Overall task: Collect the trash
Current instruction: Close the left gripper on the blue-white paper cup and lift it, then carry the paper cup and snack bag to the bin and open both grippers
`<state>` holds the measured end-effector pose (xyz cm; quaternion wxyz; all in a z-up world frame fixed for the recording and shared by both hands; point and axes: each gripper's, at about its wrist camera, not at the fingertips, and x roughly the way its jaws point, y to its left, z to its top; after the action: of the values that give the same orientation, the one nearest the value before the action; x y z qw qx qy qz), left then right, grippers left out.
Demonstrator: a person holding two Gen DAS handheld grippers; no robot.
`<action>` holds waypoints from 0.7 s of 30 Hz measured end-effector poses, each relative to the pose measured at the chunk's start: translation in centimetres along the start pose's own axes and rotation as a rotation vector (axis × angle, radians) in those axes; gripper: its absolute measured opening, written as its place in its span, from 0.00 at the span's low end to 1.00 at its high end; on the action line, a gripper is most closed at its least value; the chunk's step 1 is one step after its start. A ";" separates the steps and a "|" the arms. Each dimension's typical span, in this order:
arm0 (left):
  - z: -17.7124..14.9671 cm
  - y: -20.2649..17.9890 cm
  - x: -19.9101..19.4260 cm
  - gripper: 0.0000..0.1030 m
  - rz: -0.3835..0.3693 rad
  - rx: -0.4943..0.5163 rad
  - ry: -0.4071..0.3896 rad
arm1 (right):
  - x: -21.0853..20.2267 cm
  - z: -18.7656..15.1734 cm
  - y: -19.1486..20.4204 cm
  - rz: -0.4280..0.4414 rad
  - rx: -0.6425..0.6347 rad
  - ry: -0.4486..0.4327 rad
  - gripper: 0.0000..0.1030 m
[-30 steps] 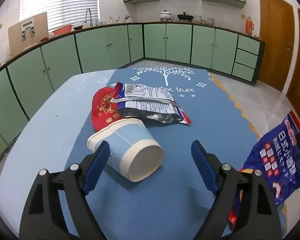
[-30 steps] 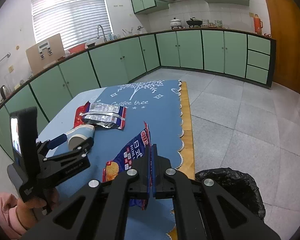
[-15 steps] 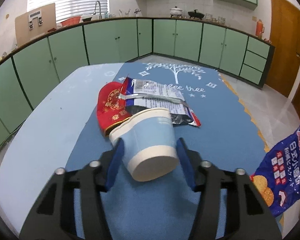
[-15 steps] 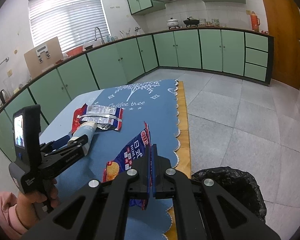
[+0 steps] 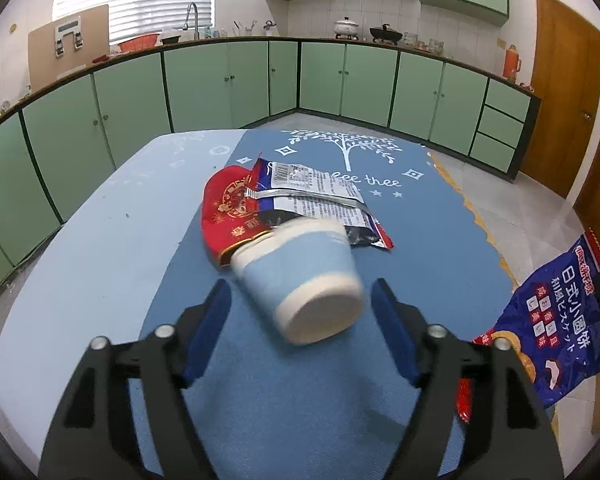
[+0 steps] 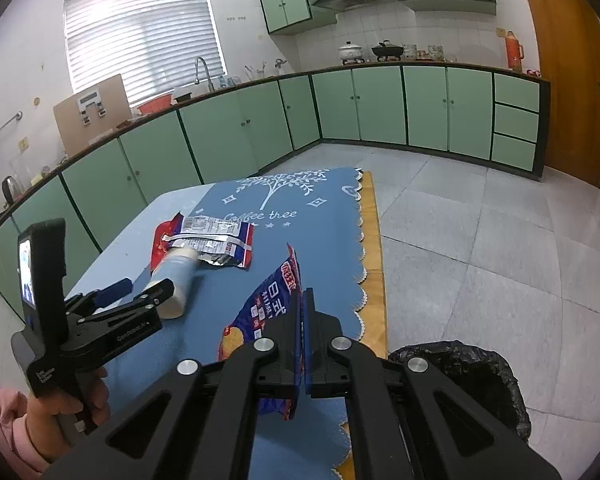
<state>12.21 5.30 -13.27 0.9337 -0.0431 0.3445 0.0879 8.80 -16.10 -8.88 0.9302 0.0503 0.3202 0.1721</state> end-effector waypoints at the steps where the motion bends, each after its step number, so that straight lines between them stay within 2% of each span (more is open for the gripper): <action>1: -0.1 0.0 0.1 0.76 0.007 0.001 0.003 | 0.0 0.0 0.0 -0.002 -0.001 0.002 0.01; 3: -0.1 0.0 0.5 0.79 0.016 0.002 0.018 | -0.2 0.1 0.1 -0.004 -0.004 -0.002 0.01; 7: -0.2 0.3 1.7 0.79 0.015 -0.009 0.058 | -0.4 0.4 0.2 -0.004 -0.007 -0.011 0.01; 8: -0.3 0.3 2.0 0.77 0.011 -0.012 0.069 | -0.4 0.4 0.2 -0.005 -0.006 -0.010 0.01; 10: -0.4 0.4 2.5 0.60 0.000 -0.017 0.088 | -0.3 0.4 0.1 -0.008 -0.004 -0.007 0.01; 11: -0.5 0.3 2.8 0.56 -0.005 -0.019 0.101 | -0.3 0.4 0.0 -0.009 -0.002 -0.005 0.01; 21: -0.5 0.1 2.1 0.54 -0.016 -0.016 0.078 | -0.1 0.8 -0.7 -0.018 0.018 -0.001 0.01</action>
<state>13.45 5.57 -14.95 0.9198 -0.0569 0.3796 0.0817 9.40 -16.79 -8.30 0.9315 0.0556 0.3217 0.1606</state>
